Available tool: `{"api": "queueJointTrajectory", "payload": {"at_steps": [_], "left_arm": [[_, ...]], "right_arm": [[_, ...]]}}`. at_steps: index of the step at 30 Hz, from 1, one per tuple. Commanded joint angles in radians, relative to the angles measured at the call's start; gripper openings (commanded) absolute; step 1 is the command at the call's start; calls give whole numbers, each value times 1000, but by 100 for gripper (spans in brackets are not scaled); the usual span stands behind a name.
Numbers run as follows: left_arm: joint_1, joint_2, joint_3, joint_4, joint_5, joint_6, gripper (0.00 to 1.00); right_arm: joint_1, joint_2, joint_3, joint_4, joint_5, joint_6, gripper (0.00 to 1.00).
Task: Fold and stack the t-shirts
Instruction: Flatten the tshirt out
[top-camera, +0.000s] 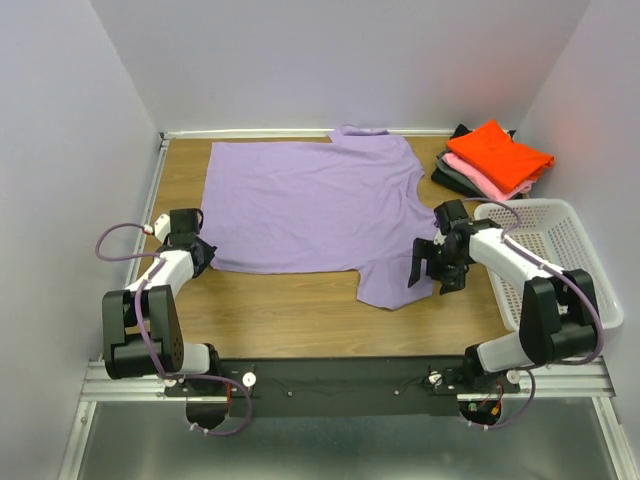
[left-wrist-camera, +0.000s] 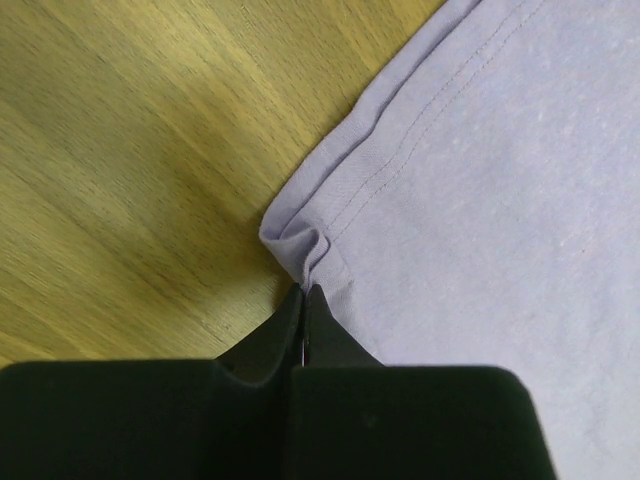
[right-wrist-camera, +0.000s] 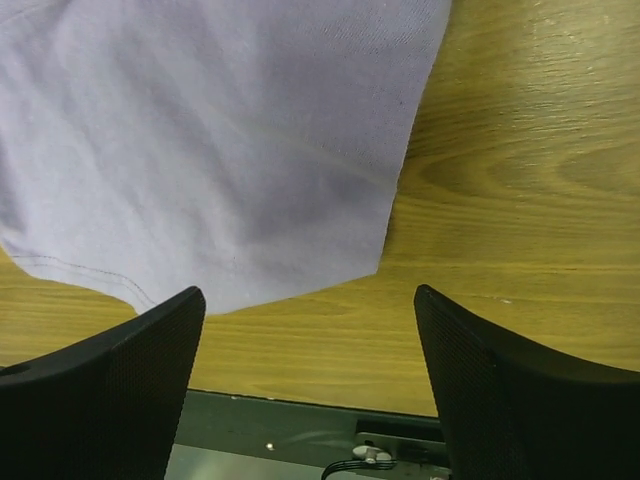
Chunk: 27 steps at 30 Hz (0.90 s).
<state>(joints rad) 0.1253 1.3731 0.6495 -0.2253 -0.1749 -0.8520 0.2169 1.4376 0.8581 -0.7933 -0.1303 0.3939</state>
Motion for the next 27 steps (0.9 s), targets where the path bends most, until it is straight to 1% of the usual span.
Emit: {"api": "queueJointTrajectory", "payload": {"at_steps": [1, 4, 7, 8, 10, 11, 12, 13, 15, 17, 18, 19, 20, 21, 23, 25, 27], "left_arm": [[7, -5, -2, 12, 2, 22, 0], [8, 3, 4, 11, 8, 30, 0], [7, 7, 6, 11, 14, 37, 0], [8, 7, 4, 9, 12, 37, 0], [8, 4, 2, 9, 11, 37, 0], [10, 4, 2, 9, 9, 41, 0], [10, 4, 2, 9, 9, 41, 0], [11, 4, 6, 9, 8, 42, 0], [13, 9, 7, 9, 8, 41, 0], [14, 14, 15, 12, 9, 41, 0], [16, 18, 16, 11, 9, 44, 0], [16, 18, 19, 12, 12, 44, 0], [16, 20, 18, 14, 14, 44, 0], [16, 21, 18, 14, 15, 44, 0], [17, 23, 16, 17, 18, 41, 0], [17, 24, 16, 18, 18, 42, 0], [17, 27, 21, 17, 18, 45, 0]], "right_arm": [[2, 18, -33, 54, -28, 10, 91], [2, 52, -28, 68, -54, -6, 90], [2, 75, -25, 77, -66, -12, 85], [4, 79, -24, 78, -68, -12, 80], [1, 86, -24, 85, -69, -13, 75], [4, 90, -22, 86, -71, -15, 70], [4, 95, -21, 86, -75, -15, 67], [3, 99, -21, 86, -78, -18, 61], [4, 103, -16, 83, -84, -18, 53], [2, 103, 8, 72, -97, -20, 34], [2, 103, 22, 48, -112, -18, 23], [2, 109, 63, 33, -117, -18, 9], [4, 118, 87, 14, -120, -21, 6], [3, 124, 110, -18, -123, -23, 4], [3, 157, 186, -41, -124, -26, 5], [2, 187, 243, -70, -124, -27, 6], [1, 233, 315, -93, -99, -30, 9]]}}
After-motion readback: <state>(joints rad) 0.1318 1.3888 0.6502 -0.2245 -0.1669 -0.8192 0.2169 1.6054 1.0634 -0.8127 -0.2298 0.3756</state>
